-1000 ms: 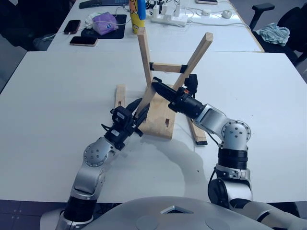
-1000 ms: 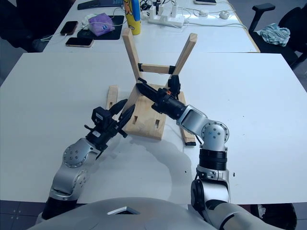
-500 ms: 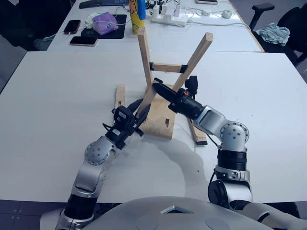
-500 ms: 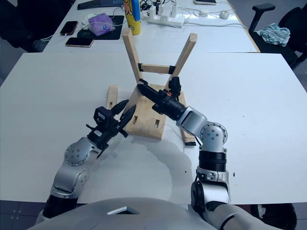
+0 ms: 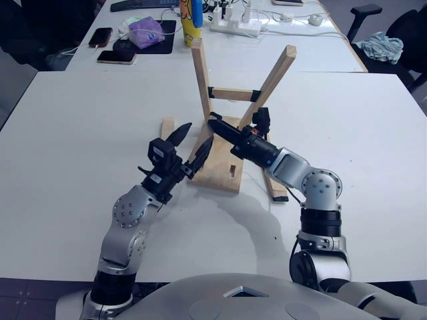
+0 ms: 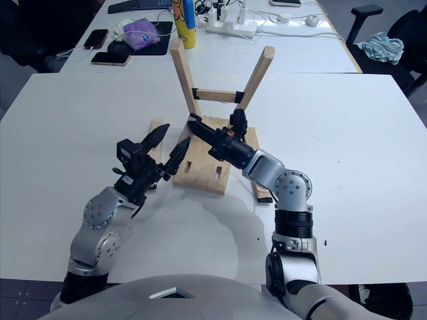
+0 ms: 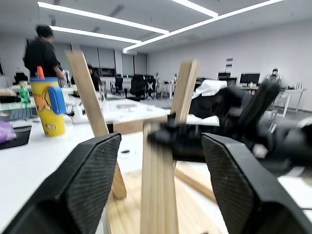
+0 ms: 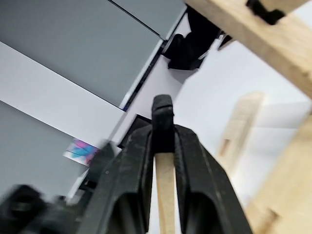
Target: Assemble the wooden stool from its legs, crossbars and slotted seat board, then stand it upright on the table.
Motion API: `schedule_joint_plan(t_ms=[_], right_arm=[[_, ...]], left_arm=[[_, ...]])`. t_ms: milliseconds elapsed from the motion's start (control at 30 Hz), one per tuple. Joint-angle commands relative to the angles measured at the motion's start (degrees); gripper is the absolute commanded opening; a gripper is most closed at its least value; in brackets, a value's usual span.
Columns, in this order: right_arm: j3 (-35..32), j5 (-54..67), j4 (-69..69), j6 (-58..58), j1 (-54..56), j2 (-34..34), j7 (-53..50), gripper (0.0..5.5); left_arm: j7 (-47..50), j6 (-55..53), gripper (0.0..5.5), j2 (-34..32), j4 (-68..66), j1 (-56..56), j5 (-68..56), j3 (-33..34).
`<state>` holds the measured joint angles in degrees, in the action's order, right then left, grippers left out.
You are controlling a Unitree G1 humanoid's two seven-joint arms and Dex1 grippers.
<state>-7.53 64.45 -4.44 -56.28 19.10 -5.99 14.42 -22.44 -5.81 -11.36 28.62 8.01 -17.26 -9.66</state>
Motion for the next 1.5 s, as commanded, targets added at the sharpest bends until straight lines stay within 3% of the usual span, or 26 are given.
schedule_joint_plan(t_ms=[33, 300, 500, 667, 967, 1500], right_arm=[[-2.2, -1.1, -5.0, -1.4, -3.6, -5.4, 0.0, 0.45], [-9.1, -0.3, -26.5, -2.0, -13.9, -13.9, -8.6, 0.45], [-8.0, -16.1, -32.4, 8.4, -16.6, -15.5, -12.8, 0.45], [-5.0, -26.2, -31.2, 15.8, -17.9, -13.6, -13.9, 0.45], [-3.8, -32.2, -22.7, 24.2, -17.3, -5.3, -15.4, 0.45], [-5.1, -31.9, -18.3, 26.0, -18.2, 0.5, -14.7, 0.45]], left_arm=[[0.4, -0.5, 3.02, 0.0, 2.1, 1.5, -0.5, 0.1], [4.9, 0.7, 3.02, 1.7, 3.7, 6.0, 2.7, -0.2], [7.1, 0.9, 3.02, 3.2, 4.7, 7.2, 4.2, -2.0], [7.8, 0.6, 3.02, 3.8, 4.6, 7.2, 4.9, -2.9], [5.9, -1.1, 3.02, 2.4, 3.9, 6.0, 4.0, -3.3], [3.7, -1.0, 3.02, 1.1, 1.5, 4.4, 4.1, -2.4]])
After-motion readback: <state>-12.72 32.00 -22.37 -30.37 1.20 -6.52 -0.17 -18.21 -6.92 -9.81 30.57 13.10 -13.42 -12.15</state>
